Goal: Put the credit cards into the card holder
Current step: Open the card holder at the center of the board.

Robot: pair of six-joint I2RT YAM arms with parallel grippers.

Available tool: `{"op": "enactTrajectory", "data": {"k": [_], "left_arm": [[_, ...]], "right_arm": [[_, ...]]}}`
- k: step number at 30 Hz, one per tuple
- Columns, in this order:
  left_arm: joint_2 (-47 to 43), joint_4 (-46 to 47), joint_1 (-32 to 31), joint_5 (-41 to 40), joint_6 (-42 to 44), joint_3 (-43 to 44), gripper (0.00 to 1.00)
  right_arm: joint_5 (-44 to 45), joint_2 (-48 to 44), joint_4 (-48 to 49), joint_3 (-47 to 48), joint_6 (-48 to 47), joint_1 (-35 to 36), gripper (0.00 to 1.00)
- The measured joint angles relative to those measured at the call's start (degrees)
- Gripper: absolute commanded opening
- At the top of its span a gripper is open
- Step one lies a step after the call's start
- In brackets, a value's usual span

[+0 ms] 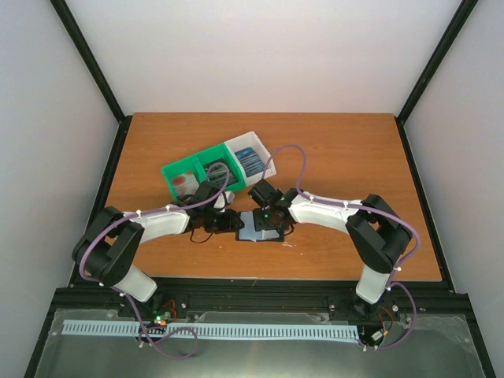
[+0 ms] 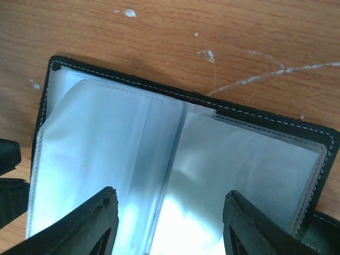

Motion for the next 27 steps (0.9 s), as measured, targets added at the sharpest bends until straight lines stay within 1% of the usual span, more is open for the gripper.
{"op": "enactTrajectory", "data": {"k": [3, 10, 17, 23, 27], "left_arm": [[0.00, -0.07, 0.00, -0.57, 0.00, 0.24, 0.39], [-0.11, -0.96, 0.00, -2.73, -0.04, 0.44, 0.39], [-4.76, -3.48, 0.09, -8.52, -0.70, 0.44, 0.40], [-10.34, -5.18, 2.23, -11.67, -0.85, 1.18, 0.48], [-11.17, -7.30, 4.81, -12.39, 0.04, 3.72, 0.57]], "right_arm": [[0.48, 0.79, -0.76, 0.70, -0.46, 0.07, 0.59], [3.08, 6.08, -3.10, 5.03, -1.77, 1.64, 0.66], [7.21, 7.76, -4.81, 6.91, -1.92, 3.21, 0.67], [8.61, 6.88, -5.38, 6.49, -2.05, 3.37, 0.70], [7.43, 3.45, -5.95, 5.79, -2.58, 2.86, 0.70]]}}
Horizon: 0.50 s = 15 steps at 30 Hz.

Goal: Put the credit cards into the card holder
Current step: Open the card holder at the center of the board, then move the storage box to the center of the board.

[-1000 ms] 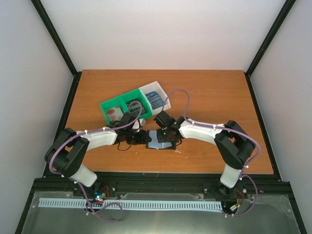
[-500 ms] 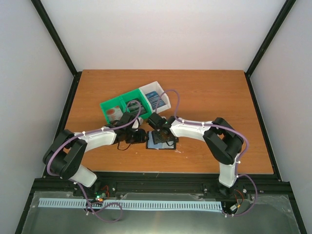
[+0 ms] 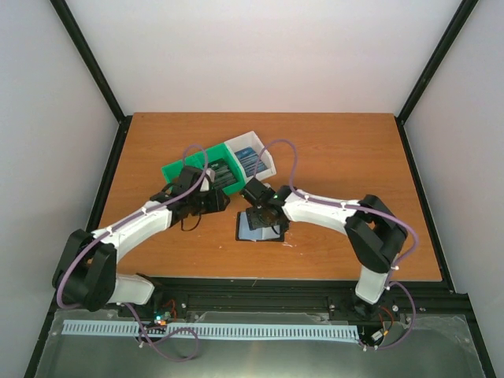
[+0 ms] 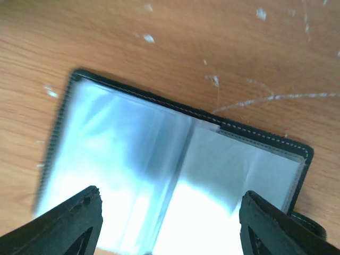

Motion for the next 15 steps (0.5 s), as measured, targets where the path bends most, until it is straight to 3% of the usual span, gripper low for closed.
{"op": "enactTrajectory", "data": {"k": [7, 15], "left_arm": [[0.55, -5.51, 3.76, -2.62, 4.76, 9.07, 0.66], [6.95, -9.57, 10.05, -4.31, 10.95, 16.94, 0.52]], "right_arm": [[-4.00, -7.61, 3.28, -0.37, -0.42, -0.83, 0.67], [-9.90, -8.41, 7.96, -6.16, -1.16, -3.30, 0.65]]}}
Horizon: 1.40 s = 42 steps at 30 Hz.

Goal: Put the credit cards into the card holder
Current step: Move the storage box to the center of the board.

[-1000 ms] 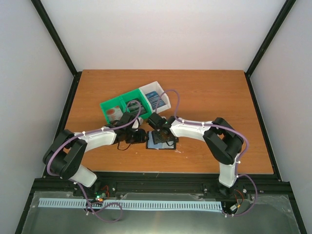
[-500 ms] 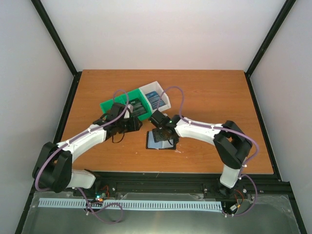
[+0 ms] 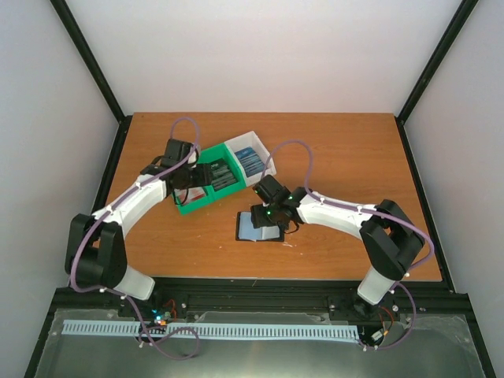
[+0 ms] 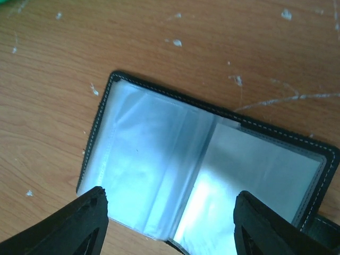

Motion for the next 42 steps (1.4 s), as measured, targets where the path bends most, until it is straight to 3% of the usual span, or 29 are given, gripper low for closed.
{"op": "enactTrajectory", "data": {"k": [3, 8, 13, 17, 34, 42], "left_arm": [[3.15, -2.62, 1.92, -1.16, 2.10, 1.75, 0.44], [7.10, -5.92, 4.02, -6.58, 4.46, 4.74, 0.43], [9.79, -8.15, 4.87, -11.32, 6.73, 6.51, 0.30], [14.45, -8.98, 4.90, -12.59, 7.48, 7.56, 0.26], [16.04, -7.08, 0.70, 1.31, 14.97, 7.08, 0.37], [18.45, -6.43, -1.57, -1.22, 18.84, 9.64, 0.49]], "right_arm": [[-2.10, 0.00, 0.68, -1.57, -0.83, -1.07, 0.64], [-4.90, 0.00, 1.55, -1.77, -2.93, -2.56, 0.64], [-6.91, -0.02, 1.60, -1.79, -5.14, -4.55, 0.64], [-7.56, -0.39, 1.57, -1.84, -6.47, -5.27, 0.63], [-8.66, -2.25, 2.43, -3.72, -7.08, -5.75, 0.63], [-8.76, -2.25, 2.49, -3.85, -6.62, -5.99, 0.63]]}}
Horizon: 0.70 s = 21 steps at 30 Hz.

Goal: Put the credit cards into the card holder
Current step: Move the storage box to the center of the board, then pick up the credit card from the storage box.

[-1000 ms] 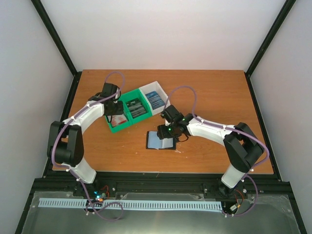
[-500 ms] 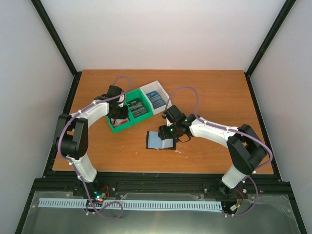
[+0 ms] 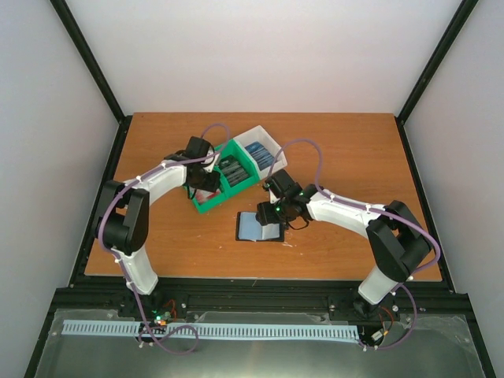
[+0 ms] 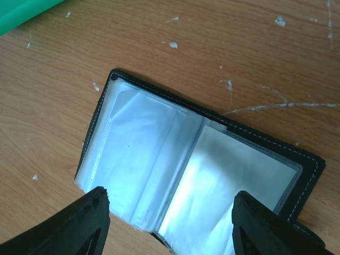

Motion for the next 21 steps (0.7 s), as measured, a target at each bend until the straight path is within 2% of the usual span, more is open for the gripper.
{"op": "enactTrajectory", "data": {"k": [11, 16, 21], "left_arm": [[2.84, -0.04, 0.20, -14.36, 6.58, 1.46, 0.47], [5.60, 0.15, 1.18, -16.28, 9.07, 3.58, 0.46], [6.45, 0.09, 2.69, -16.72, 11.30, 5.14, 0.40]], "right_arm": [[-0.26, 0.61, -0.04, -0.20, 0.39, -0.02, 0.62], [-0.42, 0.66, -0.09, -0.20, 0.46, -0.02, 0.62], [-0.42, 0.68, -0.28, -0.20, 0.46, -0.02, 0.62]]}}
